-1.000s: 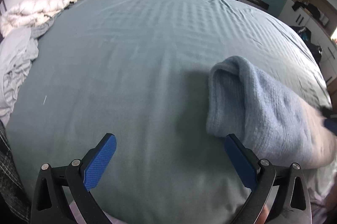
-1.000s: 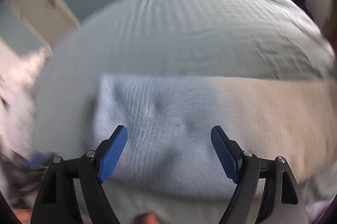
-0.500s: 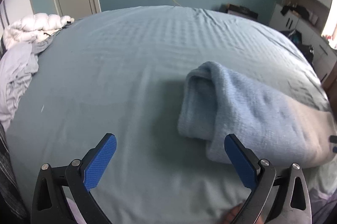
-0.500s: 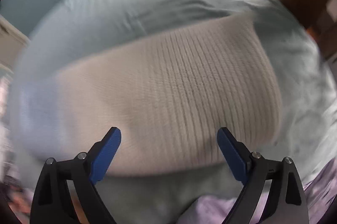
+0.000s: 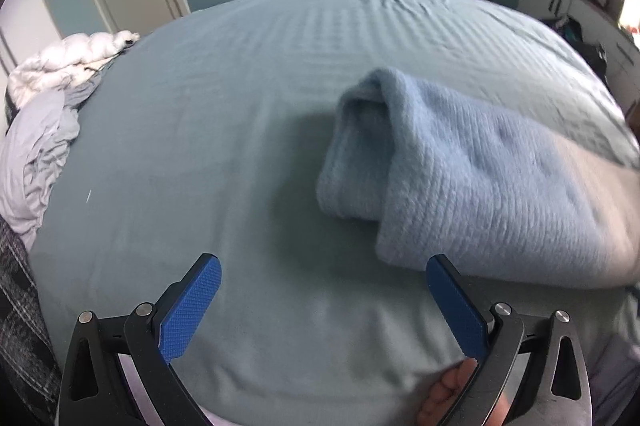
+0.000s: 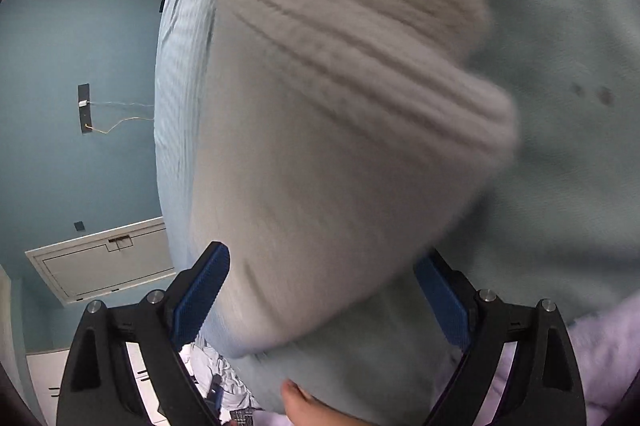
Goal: Fold small clothes
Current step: 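Grasp the cream end of the sweater with the right gripper and lift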
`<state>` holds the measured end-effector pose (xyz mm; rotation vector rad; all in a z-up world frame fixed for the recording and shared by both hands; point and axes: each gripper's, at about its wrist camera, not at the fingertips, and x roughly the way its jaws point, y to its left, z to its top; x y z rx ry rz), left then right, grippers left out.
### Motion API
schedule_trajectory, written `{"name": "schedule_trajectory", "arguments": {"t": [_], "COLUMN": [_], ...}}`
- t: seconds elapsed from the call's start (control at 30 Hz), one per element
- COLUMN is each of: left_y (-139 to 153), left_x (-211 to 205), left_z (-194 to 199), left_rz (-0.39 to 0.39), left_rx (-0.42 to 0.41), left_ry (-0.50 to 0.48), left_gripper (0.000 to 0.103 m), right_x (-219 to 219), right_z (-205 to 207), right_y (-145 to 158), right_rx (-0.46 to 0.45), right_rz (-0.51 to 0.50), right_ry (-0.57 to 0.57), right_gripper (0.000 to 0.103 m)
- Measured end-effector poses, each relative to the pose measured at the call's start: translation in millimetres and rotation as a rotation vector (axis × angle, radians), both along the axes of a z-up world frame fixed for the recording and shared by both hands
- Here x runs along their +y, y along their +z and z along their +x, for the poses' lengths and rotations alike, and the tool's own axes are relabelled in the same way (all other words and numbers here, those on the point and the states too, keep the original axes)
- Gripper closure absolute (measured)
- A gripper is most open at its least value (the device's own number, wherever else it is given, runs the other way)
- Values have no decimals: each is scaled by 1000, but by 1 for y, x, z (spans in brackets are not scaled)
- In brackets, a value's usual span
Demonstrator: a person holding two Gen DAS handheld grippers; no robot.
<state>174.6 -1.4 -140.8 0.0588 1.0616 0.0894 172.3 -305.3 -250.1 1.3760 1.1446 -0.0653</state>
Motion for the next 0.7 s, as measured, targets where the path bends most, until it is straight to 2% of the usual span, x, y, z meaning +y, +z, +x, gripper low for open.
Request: {"name": "schedule_trajectory", "arguments": {"t": [0.1, 0.17, 0.4, 0.47, 0.6, 0.63, 0.7], "left_y": [-6, -7, -14, -15, -16, -16, -11], "left_x": [-6, -8, -6, -5, -1, -2, -7], "left_z": [3, 5, 12, 14, 14, 14, 10], "left_rz": [46, 45, 17, 10, 16, 21, 51], "left_rx": [9, 10, 31, 34, 31, 27, 5], "left_ry": [-25, -37, -49, -44, -28, -24, -24], "left_gripper": [0, 0, 0, 0, 0, 0, 0], "right_x": [9, 15, 43, 48, 50, 53, 60], "right_z": [17, 19, 49, 53, 57, 58, 54], "right_y": [-10, -7, 12, 18, 40, 47, 66], "right_rx": [-3, -12, -28, -34, -74, -86, -126], "right_rz": [-4, -21, -190, -232, -319, -340, -422], "right_ry": [-15, -38, -64, -91, -134, -136, -130], "right_gripper": [9, 7, 6, 11, 45, 51, 54]}}
